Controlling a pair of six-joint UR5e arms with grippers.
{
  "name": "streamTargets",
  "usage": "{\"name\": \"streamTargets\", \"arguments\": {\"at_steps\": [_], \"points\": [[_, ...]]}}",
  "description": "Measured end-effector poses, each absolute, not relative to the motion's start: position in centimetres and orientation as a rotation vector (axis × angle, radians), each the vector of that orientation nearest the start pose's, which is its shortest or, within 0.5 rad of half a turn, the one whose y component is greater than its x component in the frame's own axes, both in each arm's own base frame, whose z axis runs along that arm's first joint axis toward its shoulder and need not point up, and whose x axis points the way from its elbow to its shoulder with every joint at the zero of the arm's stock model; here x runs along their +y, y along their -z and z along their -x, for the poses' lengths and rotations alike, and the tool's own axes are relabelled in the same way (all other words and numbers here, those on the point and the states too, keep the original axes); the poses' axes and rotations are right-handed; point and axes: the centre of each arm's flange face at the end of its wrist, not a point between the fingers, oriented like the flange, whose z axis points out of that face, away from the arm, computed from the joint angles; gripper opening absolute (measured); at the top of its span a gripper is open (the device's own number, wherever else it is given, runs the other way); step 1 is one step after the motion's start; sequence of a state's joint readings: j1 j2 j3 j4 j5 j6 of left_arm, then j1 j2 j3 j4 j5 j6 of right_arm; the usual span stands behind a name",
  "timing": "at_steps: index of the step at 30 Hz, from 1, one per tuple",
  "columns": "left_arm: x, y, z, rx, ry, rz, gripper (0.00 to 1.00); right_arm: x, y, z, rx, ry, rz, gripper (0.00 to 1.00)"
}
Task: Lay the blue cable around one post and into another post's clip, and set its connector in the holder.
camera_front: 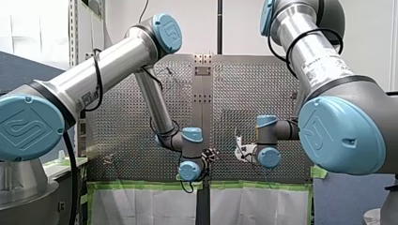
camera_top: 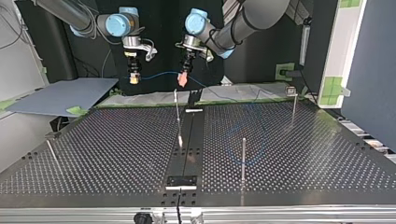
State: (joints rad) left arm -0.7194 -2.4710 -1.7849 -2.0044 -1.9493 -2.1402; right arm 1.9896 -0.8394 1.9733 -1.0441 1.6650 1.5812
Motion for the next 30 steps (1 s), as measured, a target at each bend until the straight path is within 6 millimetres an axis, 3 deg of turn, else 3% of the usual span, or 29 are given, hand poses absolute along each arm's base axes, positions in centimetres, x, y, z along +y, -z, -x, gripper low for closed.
{"name": "streamTargets", "arguments": {"at_steps": [7,14,18,30], "points": [[-47.1,4.1,-39.4,1.629,0.652,0.128,0.05,-45.1,-0.4,-33.1,-1.098,-1.392,-1.513,0.0],[-46.9,4.3,-39.7,1.63,0.597,0.082,0.05,-46.1,1.2,-33.5,-1.103,-1.393,-1.535,0.0],[-46.7,4.1,-41.1,1.621,0.563,0.063,0.05,-47.2,1.2,-33.6,-1.098,-1.403,-1.525,0.0],[-47.1,7.7,-43.4,1.661,0.466,-0.001,0.05,-50.1,1.9,-33.0,-1.124,-1.347,-1.548,0.0]]}}
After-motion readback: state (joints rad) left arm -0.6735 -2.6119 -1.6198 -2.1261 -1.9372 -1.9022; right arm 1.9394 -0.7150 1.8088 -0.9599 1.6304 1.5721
